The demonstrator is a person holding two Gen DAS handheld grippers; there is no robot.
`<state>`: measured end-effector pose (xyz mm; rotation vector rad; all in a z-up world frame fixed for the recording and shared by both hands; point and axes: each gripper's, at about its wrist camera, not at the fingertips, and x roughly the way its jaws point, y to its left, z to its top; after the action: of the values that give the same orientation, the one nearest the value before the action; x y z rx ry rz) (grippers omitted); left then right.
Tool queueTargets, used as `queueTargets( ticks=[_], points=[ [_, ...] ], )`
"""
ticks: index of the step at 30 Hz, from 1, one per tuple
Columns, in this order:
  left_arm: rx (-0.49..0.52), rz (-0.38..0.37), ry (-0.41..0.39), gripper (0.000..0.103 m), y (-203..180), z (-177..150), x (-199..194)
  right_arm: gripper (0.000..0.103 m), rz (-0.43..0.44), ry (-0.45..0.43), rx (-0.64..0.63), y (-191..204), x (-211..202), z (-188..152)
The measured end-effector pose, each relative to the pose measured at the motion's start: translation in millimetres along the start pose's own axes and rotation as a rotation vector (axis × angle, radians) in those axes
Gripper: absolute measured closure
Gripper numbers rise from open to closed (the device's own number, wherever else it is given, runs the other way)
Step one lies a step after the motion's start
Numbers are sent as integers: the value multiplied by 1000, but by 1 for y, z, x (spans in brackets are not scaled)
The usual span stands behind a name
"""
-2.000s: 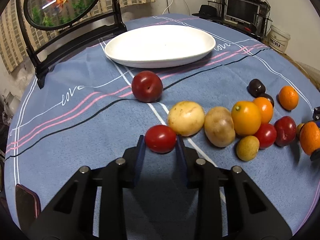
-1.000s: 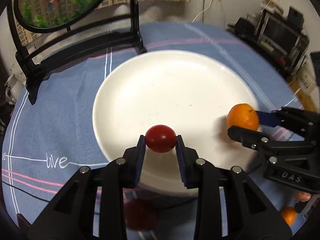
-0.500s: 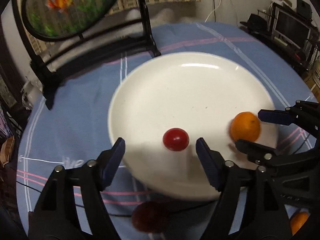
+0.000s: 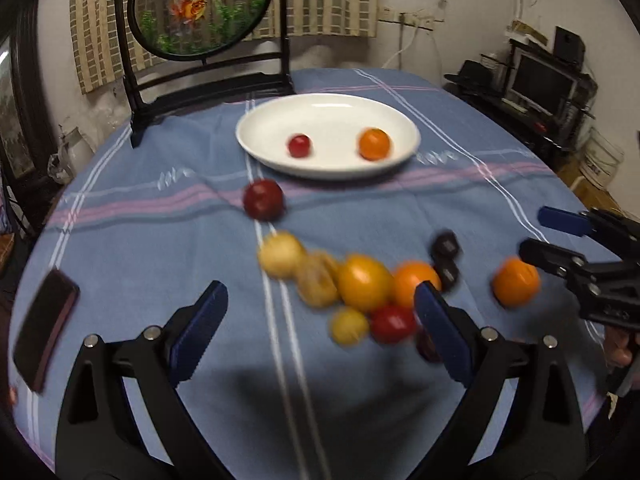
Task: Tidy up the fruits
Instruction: 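Grasp a small yellow fruit with the right tool while the left tool grasps a dark red plum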
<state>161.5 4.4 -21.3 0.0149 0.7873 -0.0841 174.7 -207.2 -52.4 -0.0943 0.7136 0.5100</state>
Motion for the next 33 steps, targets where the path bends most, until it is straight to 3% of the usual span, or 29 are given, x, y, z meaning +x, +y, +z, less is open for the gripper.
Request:
queueTargets(
  ticks=[5, 13, 15, 20, 22, 24, 25, 28, 31, 33],
  points=[
    [-14, -107, 9, 7, -18, -44, -14, 39, 32, 61, 62, -2, 2, -30],
    [-5, -122, -26, 7, -19, -58, -19, 40, 112, 111, 63, 20, -13, -61],
    [-2, -123, -29, 7, -20, -58, -20, 49, 134, 128, 43, 30, -8, -65],
    [3, -116, -32, 7, -21, -60, -22, 61, 131, 149, 9, 42, 2, -67],
    [0, -119, -31, 7, -21, -60, -22, 74, 126, 152, 18, 41, 3, -67],
    [-3, -124, -24, 8, -21, -59, -20, 74, 126, 142, 20, 39, 2, -68],
    [1, -130, -22, 11, -22, -58, -19, 74, 130, 131, 24, 36, 0, -68],
    [50, -163, -17, 36, -32, -52, -15, 74, 133, 67, 62, 25, -8, -67],
    [101, -193, -1, 57, -45, -45, -3, 74, 167, 64, 114, 14, -8, -69],
    [104, -212, 28, 58, -48, -39, 6, 74, 175, 58, 121, 12, -10, -69]
  ],
)
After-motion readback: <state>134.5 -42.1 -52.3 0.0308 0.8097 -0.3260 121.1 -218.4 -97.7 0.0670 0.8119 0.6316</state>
